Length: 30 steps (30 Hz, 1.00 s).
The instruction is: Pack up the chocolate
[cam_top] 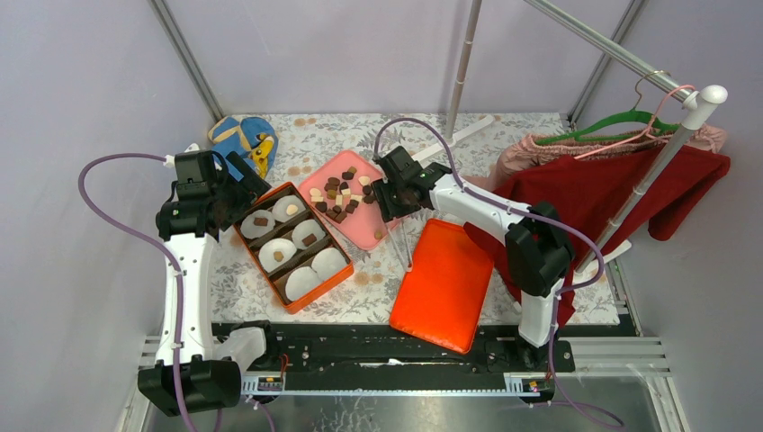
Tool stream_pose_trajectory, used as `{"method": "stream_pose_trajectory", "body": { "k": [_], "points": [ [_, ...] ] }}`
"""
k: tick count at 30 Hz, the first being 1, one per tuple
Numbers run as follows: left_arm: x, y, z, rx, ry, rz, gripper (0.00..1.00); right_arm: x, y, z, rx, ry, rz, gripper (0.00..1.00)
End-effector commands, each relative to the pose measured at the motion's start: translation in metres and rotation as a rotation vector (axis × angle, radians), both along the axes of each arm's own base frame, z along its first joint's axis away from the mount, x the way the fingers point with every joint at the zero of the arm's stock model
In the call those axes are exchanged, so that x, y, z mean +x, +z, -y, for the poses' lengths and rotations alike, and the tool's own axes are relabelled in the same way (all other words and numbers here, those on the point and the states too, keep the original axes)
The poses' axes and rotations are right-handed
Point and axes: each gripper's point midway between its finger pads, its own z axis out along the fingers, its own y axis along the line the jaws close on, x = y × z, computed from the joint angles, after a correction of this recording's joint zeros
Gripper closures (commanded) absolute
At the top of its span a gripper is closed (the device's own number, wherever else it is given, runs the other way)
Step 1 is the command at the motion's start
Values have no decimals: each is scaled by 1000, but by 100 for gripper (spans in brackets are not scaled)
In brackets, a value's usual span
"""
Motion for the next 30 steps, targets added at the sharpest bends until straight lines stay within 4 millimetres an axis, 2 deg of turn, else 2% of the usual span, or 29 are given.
{"method": "stream_pose_trajectory", "body": {
  "k": [1, 5, 8, 15, 21, 30],
  "points": [
    [2, 6, -1, 18, -6, 32, 1, 10, 11, 4, 6, -41, 61, 44],
    [1, 2, -1, 21, -10, 23, 1, 9, 1, 21, 5, -120, 60, 44],
    [0, -1, 0, 15, -13, 15, 1, 4, -15, 28, -10, -147, 35, 44],
    [1, 0, 0, 16, -18, 18, 1, -1, -40, 30, -31, -160, -6, 51],
    [2, 0, 1, 14, -22, 15, 1, -5, -50, 29, -35, -148, -28, 62],
    [4, 1, 1, 7, -21, 15, 1, -10, -60, 34, -68, -126, -47, 66]
  ]
}}
